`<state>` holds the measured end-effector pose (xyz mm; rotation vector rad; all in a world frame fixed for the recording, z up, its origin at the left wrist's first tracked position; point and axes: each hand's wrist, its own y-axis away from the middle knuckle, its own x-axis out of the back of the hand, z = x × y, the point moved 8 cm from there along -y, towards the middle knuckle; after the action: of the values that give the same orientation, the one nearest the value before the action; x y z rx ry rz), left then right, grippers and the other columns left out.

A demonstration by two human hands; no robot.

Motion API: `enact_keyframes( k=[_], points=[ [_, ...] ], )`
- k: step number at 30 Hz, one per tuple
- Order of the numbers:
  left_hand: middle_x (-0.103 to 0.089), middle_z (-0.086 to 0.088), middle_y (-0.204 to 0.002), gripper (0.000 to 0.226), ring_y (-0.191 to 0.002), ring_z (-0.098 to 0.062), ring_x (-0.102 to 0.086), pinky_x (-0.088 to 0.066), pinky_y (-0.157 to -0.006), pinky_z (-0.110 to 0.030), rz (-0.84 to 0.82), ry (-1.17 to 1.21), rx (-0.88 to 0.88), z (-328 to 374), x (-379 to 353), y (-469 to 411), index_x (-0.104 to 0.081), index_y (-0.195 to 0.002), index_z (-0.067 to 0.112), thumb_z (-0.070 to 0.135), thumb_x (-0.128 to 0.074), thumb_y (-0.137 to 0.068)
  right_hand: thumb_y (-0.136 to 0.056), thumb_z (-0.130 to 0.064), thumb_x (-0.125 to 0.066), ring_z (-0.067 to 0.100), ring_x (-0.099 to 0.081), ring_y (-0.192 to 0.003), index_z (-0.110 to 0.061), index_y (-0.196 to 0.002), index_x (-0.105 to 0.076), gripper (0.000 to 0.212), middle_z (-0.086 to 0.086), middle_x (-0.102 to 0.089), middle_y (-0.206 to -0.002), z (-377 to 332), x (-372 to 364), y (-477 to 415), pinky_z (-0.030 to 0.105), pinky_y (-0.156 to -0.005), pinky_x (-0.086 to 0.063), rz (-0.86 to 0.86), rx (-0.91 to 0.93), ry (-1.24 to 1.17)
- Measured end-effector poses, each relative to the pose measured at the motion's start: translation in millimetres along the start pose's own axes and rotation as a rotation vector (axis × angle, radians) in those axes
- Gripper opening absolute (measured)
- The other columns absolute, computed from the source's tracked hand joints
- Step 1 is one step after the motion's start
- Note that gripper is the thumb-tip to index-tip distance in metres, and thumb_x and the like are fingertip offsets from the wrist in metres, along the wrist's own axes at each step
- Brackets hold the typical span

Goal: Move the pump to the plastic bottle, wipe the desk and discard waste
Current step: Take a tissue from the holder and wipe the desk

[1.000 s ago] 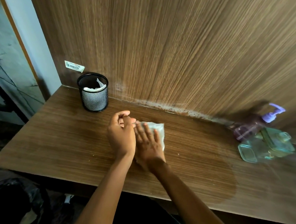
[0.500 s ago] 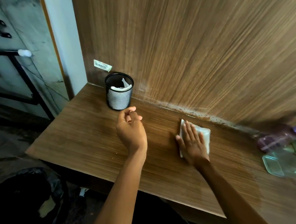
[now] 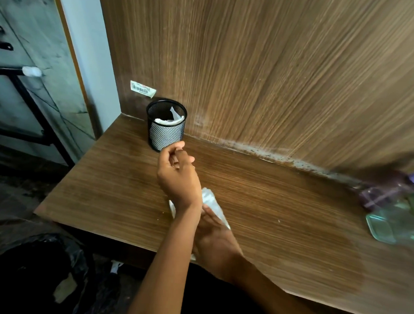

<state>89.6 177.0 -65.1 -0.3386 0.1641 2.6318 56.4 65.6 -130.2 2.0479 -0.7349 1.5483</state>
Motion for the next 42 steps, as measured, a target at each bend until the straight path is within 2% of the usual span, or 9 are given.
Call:
enact_keyframes(
  k=[3, 8, 12, 15, 18, 22, 28, 34, 42],
  points=[
    [-0.063, -0.011, -0.085, 0.018, -0.052, 0.005, -0.055, -0.049, -0.063, -0.034, -0.015, 0.008, 0.012, 0, -1, 3, -0.061, -0.090, 0.009, 0.001, -0.046, -0.088, -0.095, -0.037, 0.008, 0.017, -0.027, -0.136, -0.009, -0.142, -0.029, 0.066, 0.003, -0.034, -0.147, 46, 4, 30, 0.029, -0.112, -0.013, 0.016, -0.135, 0.101],
    [-0.064, -0.008, -0.088, 0.017, -0.054, 0.006, -0.056, -0.050, -0.064, -0.030, -0.032, 0.015, 0.016, -3, -5, 6, -0.062, -0.092, 0.009, 0.002, -0.047, -0.089, -0.096, -0.027, -0.027, 0.025, -0.034, -0.137, -0.011, -0.142, -0.033, 0.049, 0.005, -0.033, -0.148, 84, 24, 51, 0.027, -0.112, -0.010, 0.245, -0.380, 0.067],
    [-0.061, -0.003, -0.083, 0.018, -0.054, 0.005, -0.056, -0.046, -0.051, -0.014, -0.056, 0.029, 0.018, -4, -12, 7, -0.062, -0.093, 0.007, 0.001, -0.046, -0.089, -0.102, -0.026, -0.013, 0.016, -0.034, -0.137, -0.014, -0.141, -0.035, 0.047, 0.001, -0.035, -0.147, 18, 7, 42, 0.031, -0.111, -0.019, 0.211, -0.110, 0.092],
    [-0.061, -0.008, -0.084, 0.018, -0.053, -0.001, -0.055, -0.041, -0.046, -0.012, -0.041, 0.052, 0.033, -4, -13, 5, -0.062, -0.095, 0.004, 0.001, -0.046, -0.089, -0.101, -0.028, -0.030, -0.015, -0.045, -0.116, -0.013, -0.129, -0.051, 0.038, -0.011, -0.055, -0.132, 7, 26, 37, 0.018, -0.107, -0.027, 0.139, -0.224, -0.670],
    [-0.059, -0.010, -0.072, 0.019, -0.050, -0.003, -0.052, -0.040, -0.045, -0.013, -0.010, 0.088, 0.017, -3, -11, 1, -0.062, -0.096, 0.002, 0.000, -0.045, -0.088, -0.087, -0.025, -0.052, 0.025, -0.068, -0.078, -0.004, -0.091, -0.069, 0.027, 0.015, -0.071, -0.078, 64, 42, 51, 0.038, -0.076, -0.052, 0.324, -0.703, -1.467],
    [-0.061, -0.017, -0.082, 0.018, -0.051, -0.001, -0.054, -0.042, -0.047, -0.013, -0.043, 0.059, -0.015, 0, -12, 3, -0.062, -0.098, 0.002, 0.001, -0.046, -0.090, -0.078, 0.008, -0.047, 0.024, -0.066, -0.103, -0.006, -0.118, -0.057, 0.044, 0.012, -0.069, -0.113, 119, 67, 69, 0.036, -0.085, -0.049, 0.532, -0.742, -1.753],
    [-0.062, -0.019, -0.088, 0.017, -0.054, -0.001, -0.054, -0.042, -0.048, -0.012, -0.067, 0.050, -0.007, -2, -14, 5, -0.061, -0.095, 0.010, 0.003, -0.046, -0.090, -0.088, 0.013, -0.041, 0.016, -0.062, -0.110, -0.015, -0.101, -0.067, 0.040, 0.002, -0.069, -0.109, 153, 107, 107, 0.021, -0.094, -0.048, 0.777, -0.634, -1.110],
    [-0.060, -0.017, -0.084, 0.018, -0.054, -0.005, -0.052, -0.040, -0.046, -0.013, -0.065, 0.053, 0.011, -3, -14, 4, -0.062, -0.094, 0.009, 0.003, -0.045, -0.089, -0.100, -0.032, -0.023, 0.019, -0.028, -0.140, -0.016, -0.140, -0.038, 0.045, 0.002, -0.039, -0.148, 56, 42, 56, 0.036, -0.110, -0.021, 0.168, -0.041, 0.135],
    [-0.061, -0.015, -0.086, 0.017, -0.056, -0.004, -0.053, -0.042, -0.047, -0.011, -0.097, 0.040, 0.030, -6, -18, 10, -0.062, -0.095, 0.008, 0.004, -0.046, -0.090, -0.099, -0.045, -0.007, 0.016, -0.009, -0.144, -0.028, -0.148, -0.016, 0.052, -0.005, -0.014, -0.158, 119, 19, 106, 0.038, -0.113, -0.008, -0.006, -0.217, 0.250]
  ],
)
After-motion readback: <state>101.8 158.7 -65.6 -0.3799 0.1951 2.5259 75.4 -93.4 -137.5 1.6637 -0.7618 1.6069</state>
